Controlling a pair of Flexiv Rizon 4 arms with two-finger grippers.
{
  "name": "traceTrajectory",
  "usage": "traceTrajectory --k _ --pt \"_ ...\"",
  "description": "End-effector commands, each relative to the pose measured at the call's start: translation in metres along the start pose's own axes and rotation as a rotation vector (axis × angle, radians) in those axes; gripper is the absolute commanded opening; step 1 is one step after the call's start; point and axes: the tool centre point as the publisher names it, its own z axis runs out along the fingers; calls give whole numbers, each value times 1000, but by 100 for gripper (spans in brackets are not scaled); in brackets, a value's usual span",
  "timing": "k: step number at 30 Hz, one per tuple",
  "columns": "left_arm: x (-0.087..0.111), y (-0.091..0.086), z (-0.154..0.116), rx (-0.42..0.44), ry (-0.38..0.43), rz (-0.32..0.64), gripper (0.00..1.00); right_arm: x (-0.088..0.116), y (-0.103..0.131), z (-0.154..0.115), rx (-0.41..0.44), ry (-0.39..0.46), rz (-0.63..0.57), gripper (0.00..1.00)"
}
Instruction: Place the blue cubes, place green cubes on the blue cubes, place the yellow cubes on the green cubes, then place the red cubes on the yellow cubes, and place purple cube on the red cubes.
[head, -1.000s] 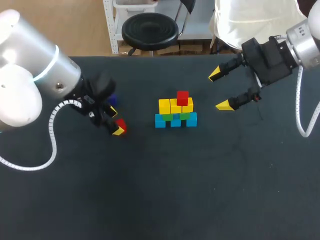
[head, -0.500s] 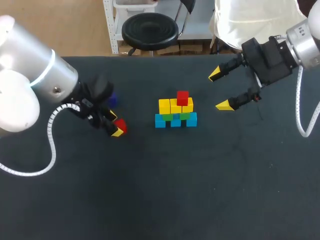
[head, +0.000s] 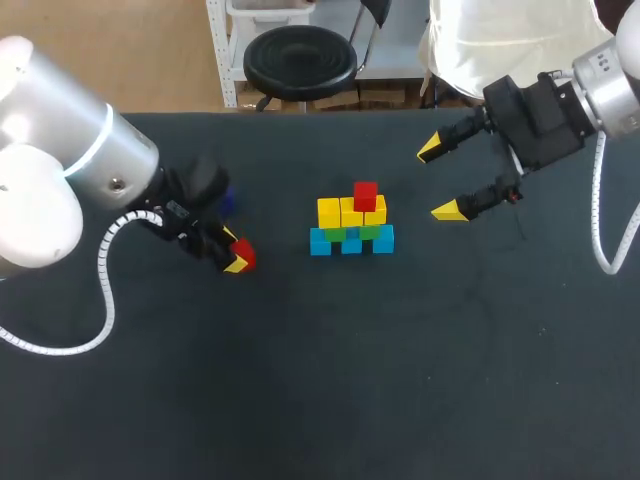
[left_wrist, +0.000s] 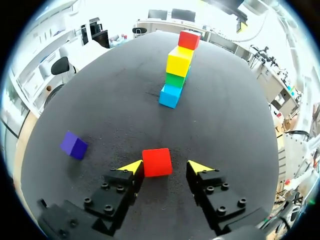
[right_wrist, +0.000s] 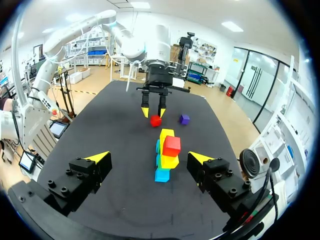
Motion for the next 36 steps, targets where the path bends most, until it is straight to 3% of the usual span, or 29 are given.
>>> traceTrajectory --k 1,6,8,10,12,14,20,21,22,23,29,36 --pt "-1 1 3 -1 1 1 69 0 0 0 0 -2 -1 100" --pt "-2 3 2 -9 2 4 81 0 0 0 0 -2 -1 100" --pt "-1 3 3 -12 3 3 71 0 0 0 0 -2 -1 100" --pt "0 4 4 -20 5 -3 51 0 0 0 0 -2 -1 100" --pt "1 5 5 -24 4 -6 44 0 0 0 0 -2 -1 100" --pt "1 6 6 -25 5 -12 38 0 0 0 0 -2 -1 100" --pt "0 4 9 -18 4 -3 33 0 0 0 0 -2 -1 100" --pt "0 4 10 -15 2 -1 19 0 0 0 0 -2 -1 100" --pt "0 4 10 -15 2 -1 15 0 0 0 0 -2 -1 100" --pt "0 4 10 -14 1 2 2 0 0 0 0 -2 -1 100" --pt "-8 10 -1 -5 -26 71 0 0 0 0 0 -2 -1 100" --pt "-43 29 -39 -9 -55 221 0 0 0 0 0 -2 -1 100"
